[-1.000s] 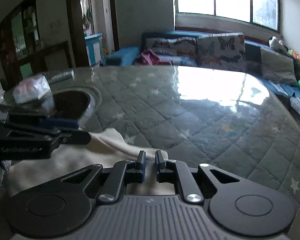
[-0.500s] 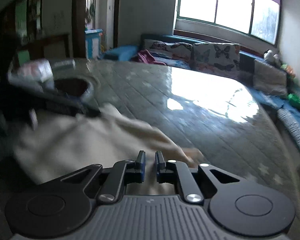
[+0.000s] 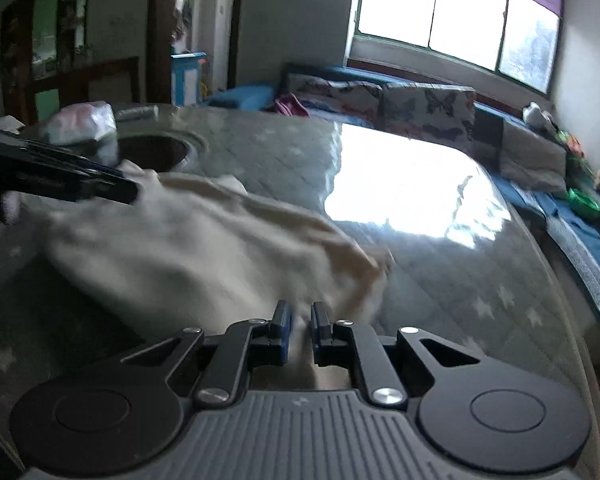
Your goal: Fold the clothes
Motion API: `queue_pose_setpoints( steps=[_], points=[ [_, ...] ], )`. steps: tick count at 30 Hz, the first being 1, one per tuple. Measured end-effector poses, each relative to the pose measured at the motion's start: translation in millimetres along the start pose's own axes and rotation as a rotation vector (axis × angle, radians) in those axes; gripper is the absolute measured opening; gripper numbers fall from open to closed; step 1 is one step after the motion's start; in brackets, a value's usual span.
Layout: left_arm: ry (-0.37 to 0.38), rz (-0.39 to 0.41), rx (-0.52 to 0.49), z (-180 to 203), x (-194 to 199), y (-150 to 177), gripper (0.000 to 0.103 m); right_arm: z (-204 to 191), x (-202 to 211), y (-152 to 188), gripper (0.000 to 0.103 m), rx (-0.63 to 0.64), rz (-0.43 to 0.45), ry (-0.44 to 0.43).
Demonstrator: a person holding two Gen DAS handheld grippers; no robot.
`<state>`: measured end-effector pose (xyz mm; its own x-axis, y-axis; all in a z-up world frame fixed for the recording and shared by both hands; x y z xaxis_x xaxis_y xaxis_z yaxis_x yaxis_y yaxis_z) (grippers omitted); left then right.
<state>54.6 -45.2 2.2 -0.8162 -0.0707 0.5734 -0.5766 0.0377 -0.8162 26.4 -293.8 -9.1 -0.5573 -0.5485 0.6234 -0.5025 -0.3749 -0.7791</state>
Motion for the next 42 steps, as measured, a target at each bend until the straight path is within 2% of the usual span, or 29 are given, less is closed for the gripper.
queue_pose_setpoints(
  steps=[4, 7, 16, 21, 28, 33, 42],
  points=[
    [-0.024, -0.008, 0.019, -11.1, 6.2, 7.9, 0.035, 0.6, 17.8, -2.8, 0.014, -0.001, 0.03, 0.02],
    [-0.027, 0.011, 0.015, -11.8, 14.0, 10.7, 0.035, -8.3, 26.6, -7.0, 0.014, 0.018, 0.058, -0.004],
    [-0.061, -0.028, 0.028, -21.7, 10.0, 28.2, 0.037, -15.4, 30.5, -6.5, 0.016, 0.027, 0.057, -0.042],
    [-0.073, -0.007, 0.038, -27.2, 18.6, 23.2, 0.035, -17.3, 32.7, -10.5, 0.016, 0.028, 0.065, -0.063],
    [-0.076, 0.007, 0.036, -25.3, 24.8, 19.7, 0.035, -36.8, 9.1, -28.6, 0.016, 0.06, 0.07, -0.143],
    [-0.067, 0.01, 0.035, -24.4, 28.1, 18.9, 0.035, -43.1, -13.7, -10.3, 0.016, 0.074, -0.003, -0.154],
    [0.001, 0.044, 0.001, 3.4, 24.1, 3.0, 0.035, -43.9, -7.9, -38.3, 0.016, 0.084, 0.046, -0.17]
  ],
)
Point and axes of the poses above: each gripper's, at about its wrist camera, not at the fingertips, and x roughly against the way its jaws point, z to its right, y to its underside, the point moved 8 cm from there along -x, roughly the way its jaws point, and after that the axes turned 14 degrees about -y, right-handed, at the moved point
